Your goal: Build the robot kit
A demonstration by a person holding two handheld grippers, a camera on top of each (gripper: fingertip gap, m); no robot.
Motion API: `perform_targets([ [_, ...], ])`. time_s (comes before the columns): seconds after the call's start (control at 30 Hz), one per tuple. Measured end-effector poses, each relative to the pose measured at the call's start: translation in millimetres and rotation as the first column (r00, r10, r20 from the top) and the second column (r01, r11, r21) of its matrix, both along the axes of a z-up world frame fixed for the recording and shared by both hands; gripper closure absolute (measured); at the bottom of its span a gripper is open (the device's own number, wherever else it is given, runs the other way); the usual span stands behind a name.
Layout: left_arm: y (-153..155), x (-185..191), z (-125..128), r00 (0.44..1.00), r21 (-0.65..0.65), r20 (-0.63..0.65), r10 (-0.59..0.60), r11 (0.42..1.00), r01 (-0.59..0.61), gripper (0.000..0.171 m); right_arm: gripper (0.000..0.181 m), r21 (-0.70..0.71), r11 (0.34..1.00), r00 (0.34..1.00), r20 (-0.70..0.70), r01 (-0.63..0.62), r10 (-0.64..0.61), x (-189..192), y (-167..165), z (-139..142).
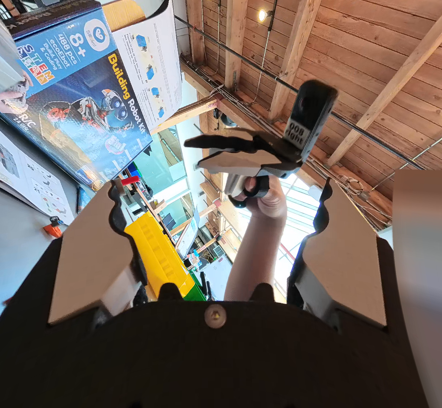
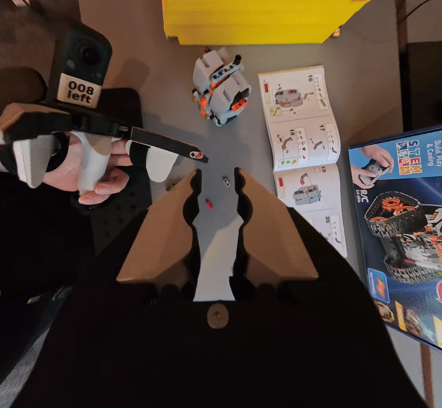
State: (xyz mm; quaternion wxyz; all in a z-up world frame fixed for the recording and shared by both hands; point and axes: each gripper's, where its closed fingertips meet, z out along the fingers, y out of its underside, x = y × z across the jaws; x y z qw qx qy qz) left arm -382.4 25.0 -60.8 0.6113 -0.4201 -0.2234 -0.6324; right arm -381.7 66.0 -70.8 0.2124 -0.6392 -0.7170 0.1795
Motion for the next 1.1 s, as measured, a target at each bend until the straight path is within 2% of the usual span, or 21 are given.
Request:
perform_targets([
  [0.07, -0.3, -0.6, -0.9, 1.000, -0.003, -0.011, 0.001, 1.000, -0.001, 0.014, 0.154, -0.015, 1.000, 0.992, -0.127, -0.014, 0.012, 8.5, 7.4, 1.3],
  [0.13, 0.0, -0.5, -2.8, 1.000, -0.008, -0.018, -0.001, 1.000, 0.001, 0.013, 0.154, 0.003, 0.999, 0.978, -0.203, -0.043, 0.043, 23.5, 18.4, -10.1],
  [0.23, -1.4, 0.3, -3.0, 1.000, -0.004, -0.016, -0.011, 1.000, 0.011, 0.013, 0.154, -0.004, 0.990, 0.971, -0.196, -0.141, 0.137, 54.6, 26.8, -59.5],
  [0.3, -2.9, -0.2, -3.0, 1.000, 0.003, -0.024, -0.003, 1.000, 0.003, 0.013, 0.157, -0.085, 0.977, 0.963, -0.203, -0.195, 0.175, 68.5, 23.7, -99.7],
  [0.37, -3.0, 1.0, -3.5, 1.000, 0.003, -0.021, -0.007, 1.000, 0.007, 0.013, 0.163, -0.154, 0.956, 0.949, -0.236, -0.249, 0.209, 74.4, 16.4, -132.6],
  [0.43, -2.5, 5.1, -3.4, 1.000, -0.001, -0.021, -0.020, 1.000, 0.020, 0.013, 0.166, -0.161, 0.948, 0.934, -0.280, -0.275, 0.223, 72.6, 12.6, -152.6],
  [0.5, -3.3, 10.3, -2.5, 0.999, 0.001, -0.046, -0.027, 1.000, 0.027, 0.014, 0.166, -0.154, 0.940, 0.912, -0.331, -0.305, 0.241, 65.9, 8.3, -160.6],
  [0.6, -5.8, 12.1, -0.5, 0.998, 0.010, -0.060, -0.018, 1.000, 0.019, 0.014, 0.163, -0.152, 0.928, 0.914, -0.284, -0.341, 0.289, 60.8, 6.8, -173.2],
  [0.77, -8.8, 12.3, -0.6, 0.998, 0.011, -0.068, -0.014, 1.000, 0.015, 0.014, 0.163, -0.203, 0.905, 0.903, -0.306, -0.373, 0.303, 53.9, 1.2, -175.5],
  [0.87, -8.6, 11.6, -3.0, 0.998, 0.004, -0.063, -0.022, 1.000, 0.022, 0.014, 0.164, -0.169, 0.909, 0.904, -0.276, -0.380, 0.327, 52.9, 1.5, -183.7],
  [0.97, -8.0, 8.7, -4.7, 0.998, 0.002, -0.060, -0.016, 1.000, 0.016, 0.014, 0.176, -0.189, 0.907, 0.904, -0.286, -0.378, 0.317, 51.4, 1.5, -184.3],
  [1.1, -7.6, 6.8, -6.5, 0.998, 0.000, -0.059, -0.014, 1.000, 0.014, 0.014, 0.178, -0.163, 0.909, 0.901, -0.285, -0.382, 0.328, 52.0, 0.4, -184.3],
])
